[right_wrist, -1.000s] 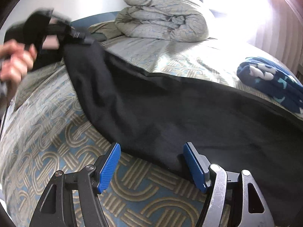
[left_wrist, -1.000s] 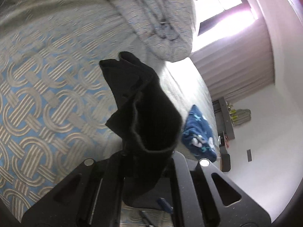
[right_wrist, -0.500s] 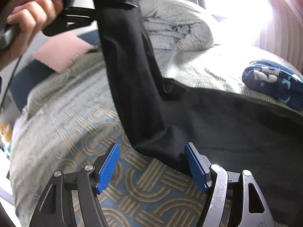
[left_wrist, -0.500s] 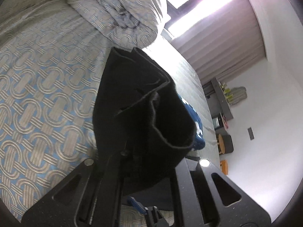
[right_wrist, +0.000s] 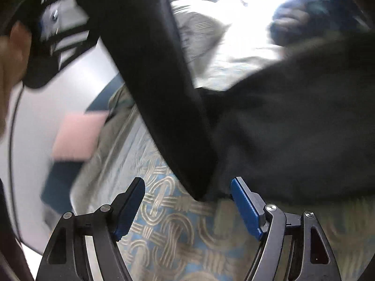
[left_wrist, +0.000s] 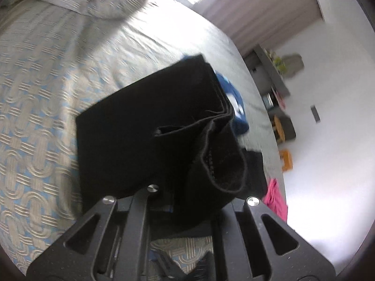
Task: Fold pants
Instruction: 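Lift the pants' end with the left gripper and fold it over the rest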
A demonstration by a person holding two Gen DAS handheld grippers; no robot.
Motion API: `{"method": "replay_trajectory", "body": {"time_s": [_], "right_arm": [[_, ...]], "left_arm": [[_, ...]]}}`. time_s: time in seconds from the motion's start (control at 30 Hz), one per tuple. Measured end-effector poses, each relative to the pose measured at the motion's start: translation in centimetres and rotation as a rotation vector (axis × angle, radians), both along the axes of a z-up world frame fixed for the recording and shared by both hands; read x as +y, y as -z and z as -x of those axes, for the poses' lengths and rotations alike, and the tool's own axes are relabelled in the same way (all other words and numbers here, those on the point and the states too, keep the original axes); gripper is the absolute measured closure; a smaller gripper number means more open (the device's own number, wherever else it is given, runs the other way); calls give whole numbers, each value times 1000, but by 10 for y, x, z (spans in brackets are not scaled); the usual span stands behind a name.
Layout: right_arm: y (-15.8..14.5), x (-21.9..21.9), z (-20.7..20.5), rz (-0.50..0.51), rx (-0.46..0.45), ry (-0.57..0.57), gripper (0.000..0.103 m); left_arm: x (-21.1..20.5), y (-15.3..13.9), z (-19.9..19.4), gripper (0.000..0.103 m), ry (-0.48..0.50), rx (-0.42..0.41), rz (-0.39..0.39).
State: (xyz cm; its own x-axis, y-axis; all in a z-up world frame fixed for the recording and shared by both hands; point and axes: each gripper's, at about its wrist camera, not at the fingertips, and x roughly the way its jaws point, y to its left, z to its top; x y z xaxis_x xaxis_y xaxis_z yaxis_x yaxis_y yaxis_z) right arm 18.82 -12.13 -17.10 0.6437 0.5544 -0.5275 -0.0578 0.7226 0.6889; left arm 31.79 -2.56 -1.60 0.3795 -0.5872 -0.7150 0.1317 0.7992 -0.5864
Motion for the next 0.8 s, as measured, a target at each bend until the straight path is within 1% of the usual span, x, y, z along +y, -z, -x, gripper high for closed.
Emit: {"method": "replay_trajectory", "body": {"time_s": [0.07,0.13,0.17,0.23,0.27,0.3,0.37,0.4,0.43,0.47,0.5,0.53,0.57,0.6,0.67,0.7,0.73,0.77,0.8], "right_arm": [[4,-34,22,-83,47,130,25],[6,-61,43,-144,70,223,25],[6,-76,54,-165,69,260,24],[4,-99,74,-190,63,325,24],[3,-113,84,-198,54,361,23],[3,-124,88,-194,50,384,22],[3,-148,99,-181,56,435,22],[5,-157,102,-181,65,450,22],[6,-168,107,-182,72,472,22],[7,-182,111,-180,74,493,22],[7,-189,113,-180,72,501,22],[6,-200,115,-177,70,515,22],[4,-206,115,-170,72,516,22],[2,-212,114,-168,70,511,22],[-3,-227,107,-191,46,485,22],[-5,-230,104,-195,42,473,22],[-11,-233,100,-201,34,456,22],[-16,-235,94,-201,25,431,22],[-21,-237,88,-193,24,407,22]], "left_arm": [[-22,10,4,96,34,9,-17],[-46,27,8,96,60,32,-38],[-62,40,10,95,77,55,-46],[-84,59,15,94,102,75,-69],[-99,74,19,94,116,91,-95],[-108,83,21,92,125,103,-114],[-125,104,27,84,139,138,-150],[-130,115,30,72,140,163,-159],[-134,123,32,53,146,180,-161],[-138,128,36,44,166,179,-143],[-143,125,41,29,190,138,-130],[-149,120,46,16,227,102,-123],[-153,117,51,15,253,97,-121],[-156,115,55,15,283,101,-98],[-156,107,60,15,334,106,16],[-152,99,62,15,346,90,77],[-146,91,64,15,350,68,120],[-134,78,65,15,340,33,155],[-124,70,65,15,324,6,165]]}}
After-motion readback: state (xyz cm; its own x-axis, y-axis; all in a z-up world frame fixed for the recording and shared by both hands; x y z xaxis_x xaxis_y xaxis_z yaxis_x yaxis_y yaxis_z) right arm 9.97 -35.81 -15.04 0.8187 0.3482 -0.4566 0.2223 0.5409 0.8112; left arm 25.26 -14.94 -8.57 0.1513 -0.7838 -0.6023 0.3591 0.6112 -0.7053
